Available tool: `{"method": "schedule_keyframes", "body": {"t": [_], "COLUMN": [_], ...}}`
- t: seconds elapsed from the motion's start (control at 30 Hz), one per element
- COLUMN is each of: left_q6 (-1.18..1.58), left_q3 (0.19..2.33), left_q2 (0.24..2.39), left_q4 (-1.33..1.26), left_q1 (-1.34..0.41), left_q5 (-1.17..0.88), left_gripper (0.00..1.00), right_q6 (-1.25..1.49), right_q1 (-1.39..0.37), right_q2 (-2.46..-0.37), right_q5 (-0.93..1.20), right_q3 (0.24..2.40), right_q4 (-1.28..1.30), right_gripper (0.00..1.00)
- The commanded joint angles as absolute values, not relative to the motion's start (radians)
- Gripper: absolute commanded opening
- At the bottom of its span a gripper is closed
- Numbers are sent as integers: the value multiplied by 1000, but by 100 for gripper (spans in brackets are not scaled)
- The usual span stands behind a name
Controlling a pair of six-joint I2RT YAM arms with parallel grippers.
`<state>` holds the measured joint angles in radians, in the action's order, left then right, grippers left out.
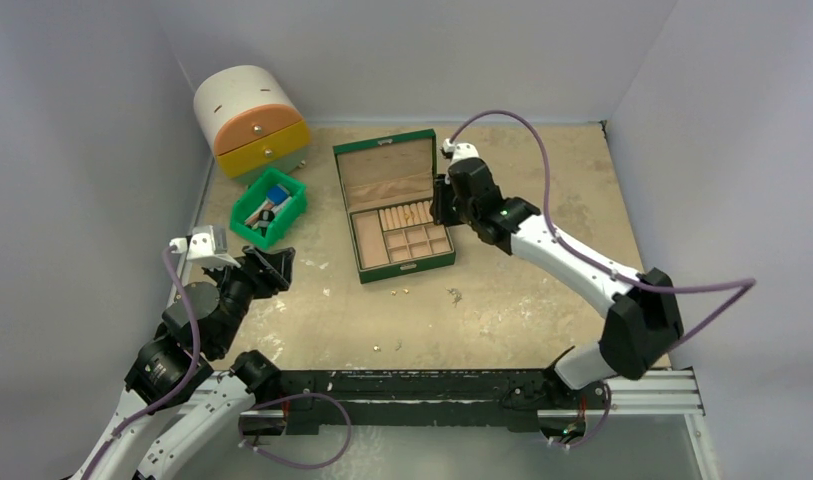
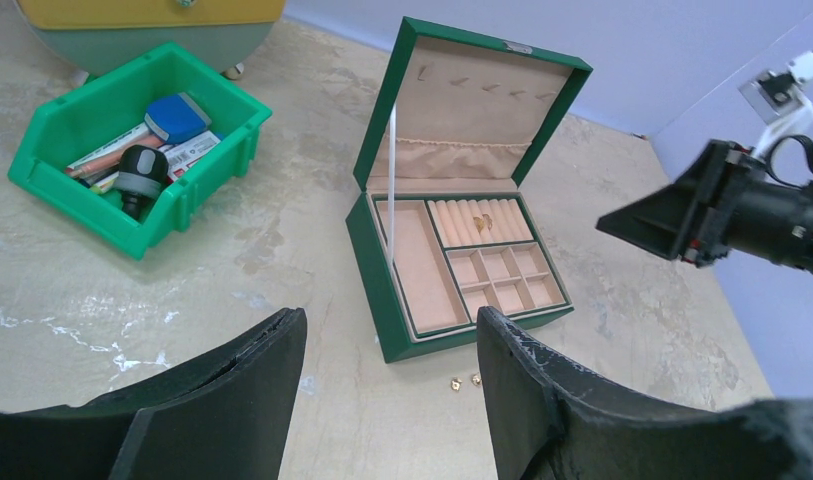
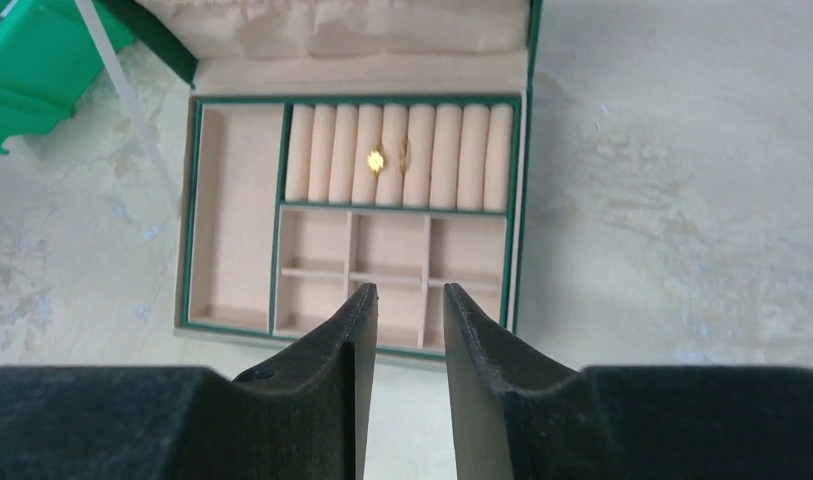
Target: Organize the mixed jewelry
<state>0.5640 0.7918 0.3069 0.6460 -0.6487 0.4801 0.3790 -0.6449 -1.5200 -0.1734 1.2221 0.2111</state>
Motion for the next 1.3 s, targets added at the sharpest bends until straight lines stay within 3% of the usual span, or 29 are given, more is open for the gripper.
{"method": "schedule_keyframes", "body": {"t": [0.0, 0.23, 0.5, 0.8, 1.27], "left_q6": [566, 566, 566, 565, 568], "left_q3": [791, 792, 792, 792, 791], "left_q2": [303, 304, 312, 319, 314], "left_q4": [605, 604, 604, 606, 606], "left_q1": [-650, -650, -650, -650, -648], "left_q5": [480, 479, 478, 480, 482], "left_gripper": [63, 63, 63, 63, 64], "right_q6": [426, 494, 586, 758, 913], "right_q1": [-644, -643, -645, -704, -838], "right_q2": [-1387, -1193, -1122, -1184, -1358], "right_q5": [-175, -160, -125, -122, -294], "right_q3": [1143, 952, 753, 631, 666], "right_q4": [264, 327, 328, 237, 223], "right_gripper": [34, 37, 37, 39, 40]}}
